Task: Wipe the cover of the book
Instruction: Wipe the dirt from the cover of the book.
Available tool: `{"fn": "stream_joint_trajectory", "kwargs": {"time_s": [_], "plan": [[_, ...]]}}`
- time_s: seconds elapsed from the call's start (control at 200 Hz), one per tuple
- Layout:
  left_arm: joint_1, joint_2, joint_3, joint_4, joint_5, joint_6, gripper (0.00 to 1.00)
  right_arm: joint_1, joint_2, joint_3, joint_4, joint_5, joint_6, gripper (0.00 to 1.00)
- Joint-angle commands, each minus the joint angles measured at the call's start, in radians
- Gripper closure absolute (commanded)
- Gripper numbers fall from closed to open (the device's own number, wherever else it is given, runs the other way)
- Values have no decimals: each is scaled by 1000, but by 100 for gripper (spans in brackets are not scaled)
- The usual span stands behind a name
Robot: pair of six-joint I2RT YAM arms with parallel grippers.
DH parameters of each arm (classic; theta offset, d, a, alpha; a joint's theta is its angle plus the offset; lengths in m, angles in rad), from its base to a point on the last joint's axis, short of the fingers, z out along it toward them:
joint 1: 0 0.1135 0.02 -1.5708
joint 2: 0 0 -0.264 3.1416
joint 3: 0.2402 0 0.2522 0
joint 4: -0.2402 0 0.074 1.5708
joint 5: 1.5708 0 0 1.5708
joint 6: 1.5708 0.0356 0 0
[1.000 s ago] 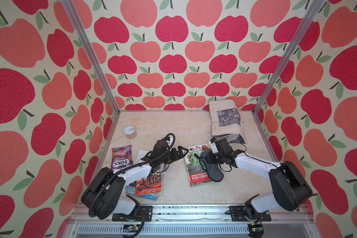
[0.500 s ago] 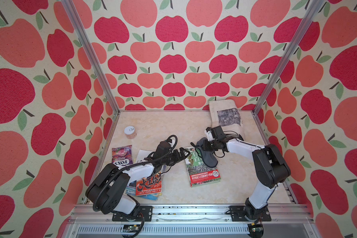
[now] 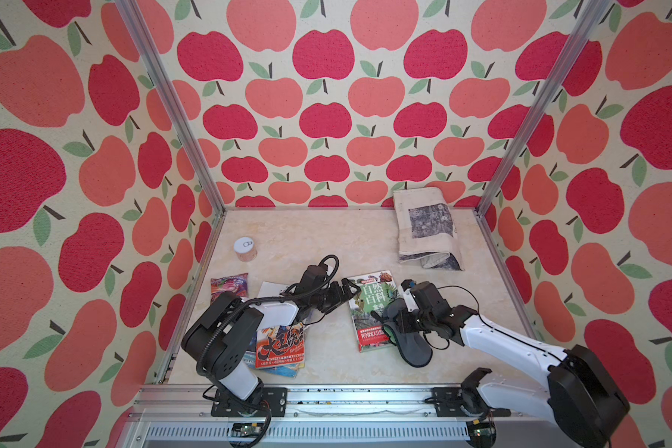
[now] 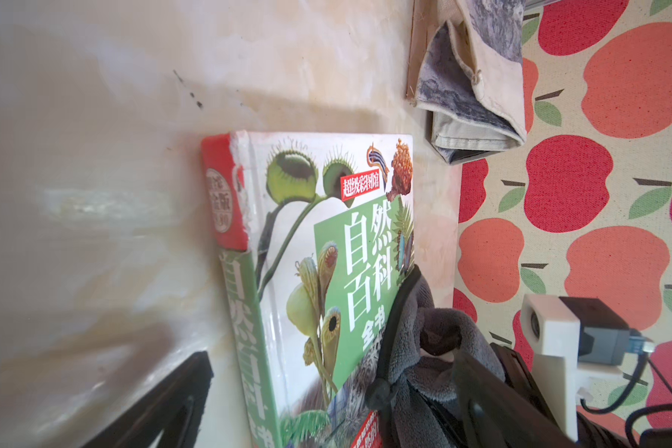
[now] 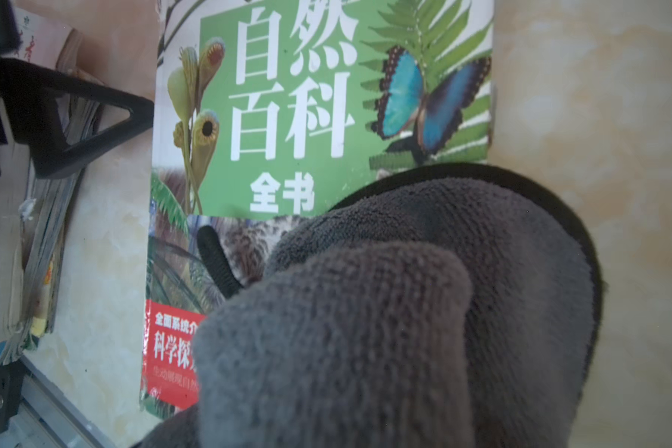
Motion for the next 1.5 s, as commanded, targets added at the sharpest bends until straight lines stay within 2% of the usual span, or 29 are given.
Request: {"fn": "stream_joint_trajectory", "kwargs": {"time_s": [0.0, 0.095, 0.23, 0.39, 0.59, 0.725, 0.951, 1.151, 1.281, 1.496], "plan": [[1, 19, 25, 48, 24, -23, 1, 36, -92, -77, -144, 79, 93, 100], [-1, 25, 26, 50, 24, -28, 1, 90, -133, -82, -183, 109, 124, 100], [-2, 18, 27, 45, 21, -30, 1, 201, -96, -60, -188, 159, 156, 100], [-12, 12, 27, 43, 15, -33, 1, 249, 41, 5, -106, 143, 144, 100], [-18, -12, 10, 34, 9, -33, 1, 272, 249, 161, -38, 100, 85, 100], [-17, -32, -4, 32, 7, -32, 1, 233, 372, 248, 17, 61, 43, 100], [-9, -66, -12, 11, 10, -22, 1, 56, 546, 402, 48, -33, -44, 100], [32, -176, -34, -66, -6, 15, 1, -64, 671, 544, 29, -91, -85, 100], [81, -270, -61, -112, -12, 37, 1, -59, 732, 618, 29, -124, -78, 100], [161, -415, -55, -255, -31, 91, 1, 30, 780, 664, 67, -151, -59, 100]]}}
